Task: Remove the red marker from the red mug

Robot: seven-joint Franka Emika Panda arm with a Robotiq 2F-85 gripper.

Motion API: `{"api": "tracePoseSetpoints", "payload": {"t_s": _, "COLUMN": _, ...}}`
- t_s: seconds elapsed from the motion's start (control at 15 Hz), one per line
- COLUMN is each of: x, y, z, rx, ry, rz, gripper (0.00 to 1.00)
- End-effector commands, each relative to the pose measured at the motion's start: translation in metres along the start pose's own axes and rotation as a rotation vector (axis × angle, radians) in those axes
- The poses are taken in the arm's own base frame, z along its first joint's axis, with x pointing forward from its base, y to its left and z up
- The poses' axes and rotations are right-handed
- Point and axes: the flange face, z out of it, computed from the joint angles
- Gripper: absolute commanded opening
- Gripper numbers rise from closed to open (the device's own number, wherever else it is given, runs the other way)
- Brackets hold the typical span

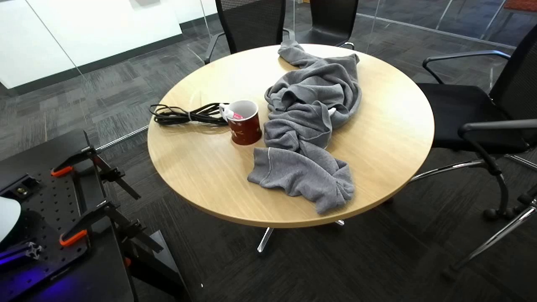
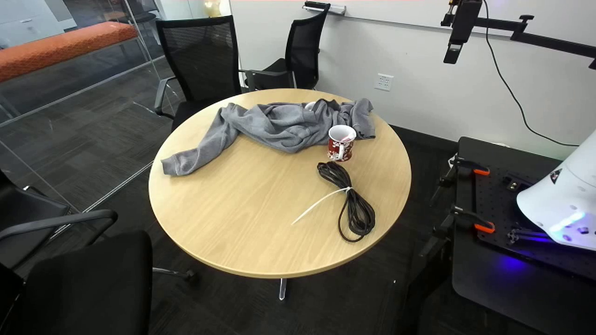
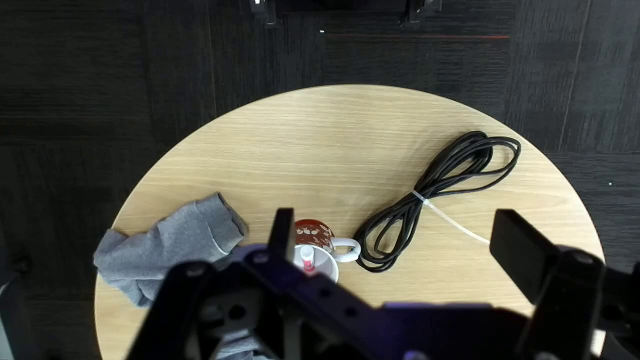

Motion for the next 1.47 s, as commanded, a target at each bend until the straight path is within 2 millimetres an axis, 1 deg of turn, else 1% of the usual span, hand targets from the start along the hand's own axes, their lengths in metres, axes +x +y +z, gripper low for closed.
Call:
{"api": "tracePoseSetpoints", "payload": {"t_s": 0.0, "x": 0.000, "y": 0.000, "z": -0.001, "rx": 0.000, "ry": -0.001, "rz": 0.000, "gripper": 1.00}}
{"api": "tracePoseSetpoints", "payload": {"t_s": 0.2, "x": 0.005, "y": -0.002, "z": -0.005, "rx": -0.003, "ry": 0.015, "rz": 0.006, "gripper": 1.00}}
{"api": "tracePoseSetpoints", "payload": {"t_s": 0.47, "x": 0.017, "y": 0.002, "z": -0.020, "rx": -0.001, "ry": 0.018, "rz": 0.008, "gripper": 1.00}}
{"api": "tracePoseSetpoints", "payload": {"t_s": 0.67, "x": 0.035, "y": 0.003, "z": -0.031, "rx": -0.004, "ry": 0.030, "rz": 0.013, "gripper": 1.00}}
{"api": "tracePoseSetpoints", "payload": {"t_s": 0.87, "x": 0.060, "y": 0.005, "z": -0.035, "rx": -0.009, "ry": 0.036, "rz": 0.020, "gripper": 1.00}}
{"api": "tracePoseSetpoints", "payload": {"t_s": 1.07, "x": 0.088, "y": 0.009, "z": -0.026, "rx": -0.018, "ry": 0.033, "rz": 0.026, "gripper": 1.00}}
{"api": "tracePoseSetpoints", "payload": {"t_s": 1.13, "x": 0.098, "y": 0.012, "z": -0.020, "rx": -0.017, "ry": 0.033, "rz": 0.032, "gripper": 1.00}}
{"api": "tracePoseSetpoints", "payload": {"t_s": 1.27, "x": 0.117, "y": 0.019, "z": -0.004, "rx": -0.007, "ry": 0.034, "rz": 0.046, "gripper": 1.00}}
{"api": "tracePoseSetpoints", "payload": {"t_s": 1.4, "x": 0.133, "y": 0.026, "z": 0.017, "rx": -0.005, "ry": 0.021, "rz": 0.061, "gripper": 1.00}}
